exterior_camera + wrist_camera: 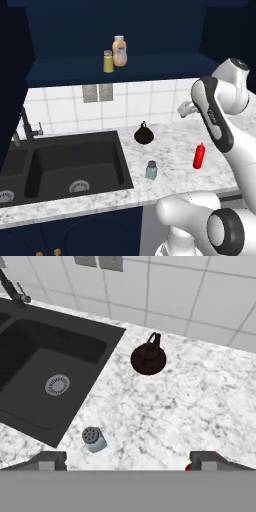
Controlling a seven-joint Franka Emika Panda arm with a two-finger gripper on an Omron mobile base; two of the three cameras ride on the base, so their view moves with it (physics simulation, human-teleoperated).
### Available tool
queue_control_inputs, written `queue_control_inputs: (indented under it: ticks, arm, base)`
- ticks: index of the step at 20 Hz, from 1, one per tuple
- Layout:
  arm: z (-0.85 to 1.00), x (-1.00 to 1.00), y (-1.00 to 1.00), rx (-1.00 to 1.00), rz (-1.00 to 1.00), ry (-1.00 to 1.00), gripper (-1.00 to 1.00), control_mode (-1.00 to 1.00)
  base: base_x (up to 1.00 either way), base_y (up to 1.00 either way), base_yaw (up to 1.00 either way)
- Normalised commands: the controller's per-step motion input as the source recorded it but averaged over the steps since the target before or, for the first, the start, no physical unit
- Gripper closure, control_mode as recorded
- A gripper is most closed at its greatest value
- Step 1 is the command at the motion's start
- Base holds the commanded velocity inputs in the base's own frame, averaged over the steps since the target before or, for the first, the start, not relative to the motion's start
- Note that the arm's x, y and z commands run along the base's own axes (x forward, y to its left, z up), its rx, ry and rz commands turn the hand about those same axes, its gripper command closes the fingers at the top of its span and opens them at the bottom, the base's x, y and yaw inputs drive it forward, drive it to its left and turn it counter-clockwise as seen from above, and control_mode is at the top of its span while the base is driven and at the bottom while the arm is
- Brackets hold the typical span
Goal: Put the shaker and condiment bottle from the counter next to their counterparts in the cabinet.
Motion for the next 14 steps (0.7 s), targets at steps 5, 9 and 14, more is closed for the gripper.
queue_control_inputs:
  ticks: [5,9,14]
  arm:
    - [-0.64,0.00,-0.06,-0.07,0.16,-0.43,-1.00,-1.00]
    - [-0.63,0.00,-0.06,-0.05,0.13,-0.45,-1.00,-1.00]
    - [-0.53,0.00,-0.02,-0.09,-0.12,-0.33,-1.00,-1.00]
  base:
    - [0.00,0.00,0.00]
    - [0.00,0.00,0.00]
    - [0.00,0.00,0.00]
